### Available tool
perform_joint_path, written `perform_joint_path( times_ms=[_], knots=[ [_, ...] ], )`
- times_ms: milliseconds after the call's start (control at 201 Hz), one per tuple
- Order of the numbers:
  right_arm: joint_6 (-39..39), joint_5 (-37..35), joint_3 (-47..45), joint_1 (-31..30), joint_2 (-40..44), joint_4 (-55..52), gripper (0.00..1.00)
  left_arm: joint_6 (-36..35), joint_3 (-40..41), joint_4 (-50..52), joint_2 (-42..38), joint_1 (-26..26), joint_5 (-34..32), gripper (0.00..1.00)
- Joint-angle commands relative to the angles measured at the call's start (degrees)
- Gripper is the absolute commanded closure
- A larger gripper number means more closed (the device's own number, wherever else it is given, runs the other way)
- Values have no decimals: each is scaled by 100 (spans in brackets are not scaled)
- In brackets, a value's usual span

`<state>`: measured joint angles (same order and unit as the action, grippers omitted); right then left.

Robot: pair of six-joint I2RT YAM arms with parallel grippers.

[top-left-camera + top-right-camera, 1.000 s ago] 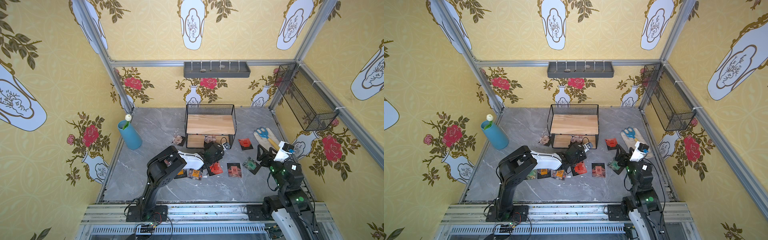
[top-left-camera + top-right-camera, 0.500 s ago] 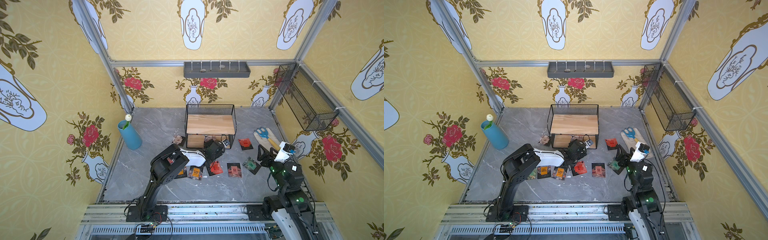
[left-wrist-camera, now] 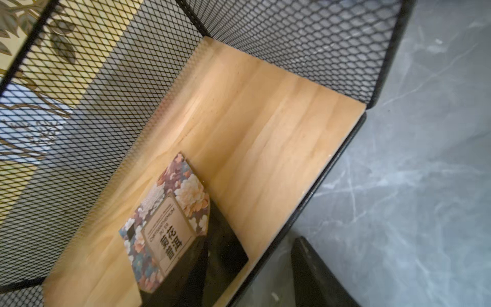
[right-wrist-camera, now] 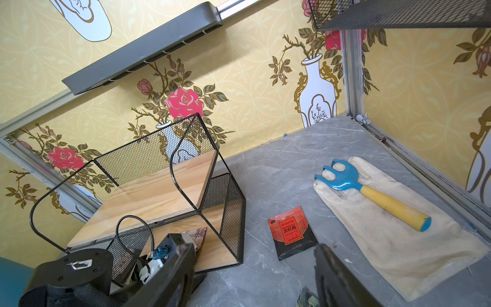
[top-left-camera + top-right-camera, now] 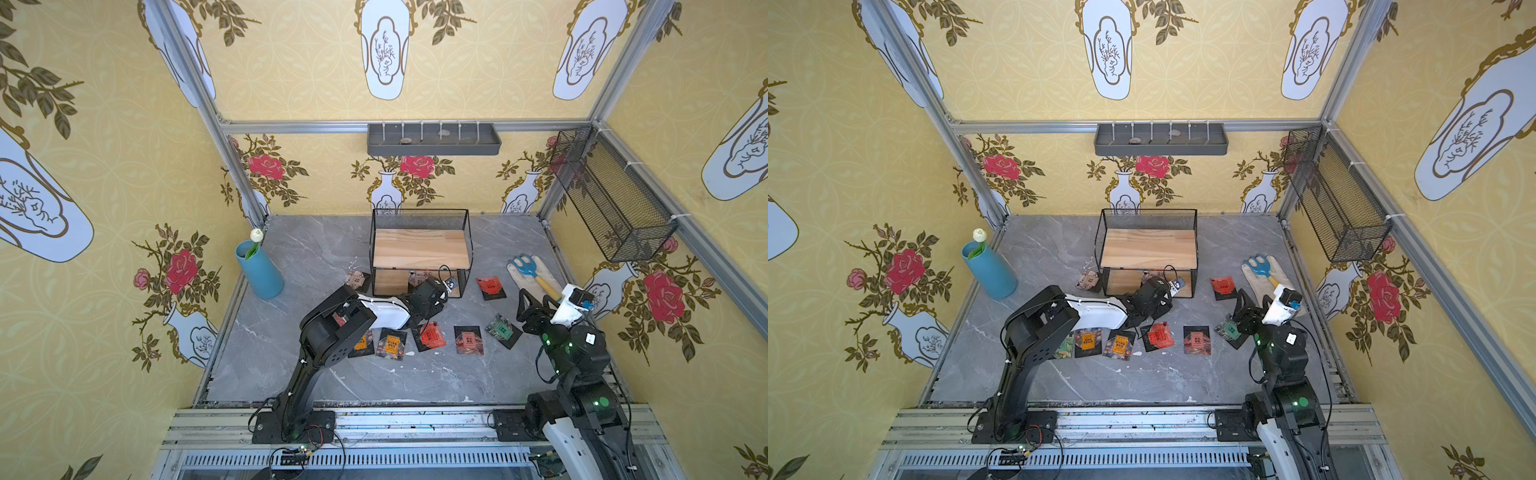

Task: Remove the tea bags from the shelf
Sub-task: Pick up the tea bag from the shelf.

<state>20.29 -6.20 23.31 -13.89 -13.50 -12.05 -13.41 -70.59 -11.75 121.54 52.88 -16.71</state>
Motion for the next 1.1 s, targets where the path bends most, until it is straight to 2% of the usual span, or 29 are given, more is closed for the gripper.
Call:
perform_joint_path(
  times_ms=[0,209,612,886,1090],
  knots=[
    [-8,-48,7,-4,18,0,25,64,54,977,134,-56,237,55],
    [-1,-77,7,-1,44,-16,25,119,72,1104,78,-86,263,76],
    [6,-99,-11,-5,33,5,25,291,344,1157,-374,-80,307,89],
    [18,-92,-23,-7,57,1,25,349,428,1157,-606,-21,28,100],
    [18,-79,-42,-3,70,5,25,318,458,1124,-853,48,-248,100]
  ],
)
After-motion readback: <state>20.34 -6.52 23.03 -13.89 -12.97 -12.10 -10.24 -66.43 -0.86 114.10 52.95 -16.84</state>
